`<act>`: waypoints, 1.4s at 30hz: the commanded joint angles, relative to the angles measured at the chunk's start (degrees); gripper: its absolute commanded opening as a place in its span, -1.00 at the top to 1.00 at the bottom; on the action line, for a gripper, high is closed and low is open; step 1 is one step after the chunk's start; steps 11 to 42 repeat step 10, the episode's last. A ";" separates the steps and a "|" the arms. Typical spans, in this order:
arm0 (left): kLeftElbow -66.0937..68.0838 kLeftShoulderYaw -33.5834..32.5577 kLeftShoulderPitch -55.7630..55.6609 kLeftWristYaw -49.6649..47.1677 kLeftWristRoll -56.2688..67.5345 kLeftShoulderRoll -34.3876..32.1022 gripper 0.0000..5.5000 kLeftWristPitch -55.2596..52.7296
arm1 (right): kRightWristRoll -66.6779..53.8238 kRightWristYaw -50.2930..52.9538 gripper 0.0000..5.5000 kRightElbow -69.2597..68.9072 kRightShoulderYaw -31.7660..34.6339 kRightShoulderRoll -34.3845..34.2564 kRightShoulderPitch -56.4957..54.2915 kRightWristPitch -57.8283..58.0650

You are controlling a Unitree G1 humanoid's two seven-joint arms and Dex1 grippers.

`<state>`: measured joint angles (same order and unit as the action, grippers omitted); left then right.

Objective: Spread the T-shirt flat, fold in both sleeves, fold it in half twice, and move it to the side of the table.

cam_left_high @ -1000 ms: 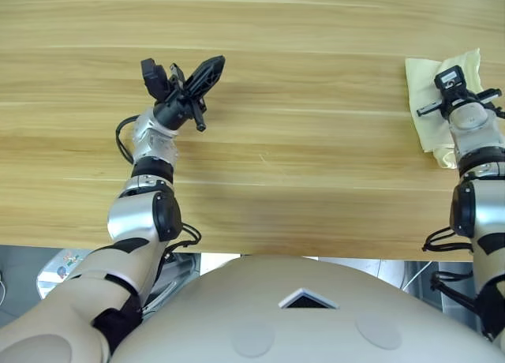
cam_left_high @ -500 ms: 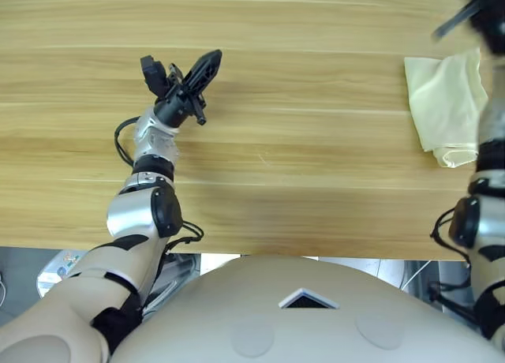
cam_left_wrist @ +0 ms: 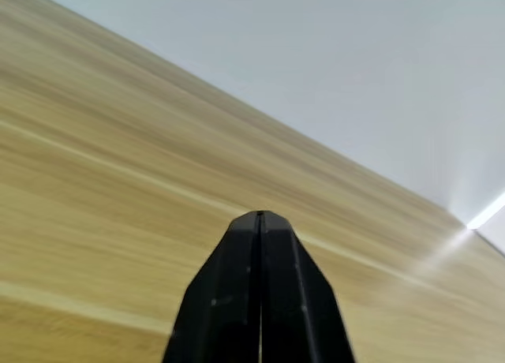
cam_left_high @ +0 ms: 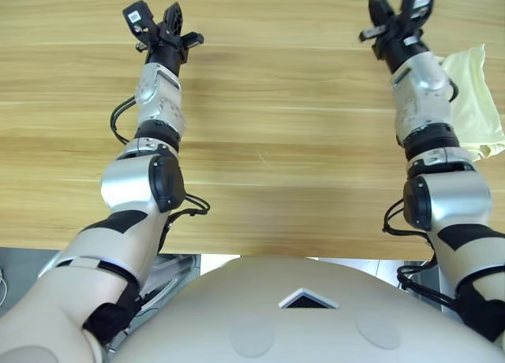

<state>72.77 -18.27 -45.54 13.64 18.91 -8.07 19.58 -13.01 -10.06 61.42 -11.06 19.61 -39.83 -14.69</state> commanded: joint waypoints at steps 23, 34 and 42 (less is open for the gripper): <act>5.14 4.24 -7.11 -17.81 -13.54 1.78 1.00 -16.54 | -14.36 -18.39 0.99 14.18 27.52 -9.50 -11.25 8.52; 5.14 4.24 -7.11 -17.81 -13.54 1.78 1.00 -16.54 | -14.36 -18.39 0.99 14.18 27.52 -9.50 -11.25 8.52; 5.14 4.24 -7.11 -17.81 -13.54 1.78 1.00 -16.54 | -14.36 -18.39 0.99 14.18 27.52 -9.50 -11.25 8.52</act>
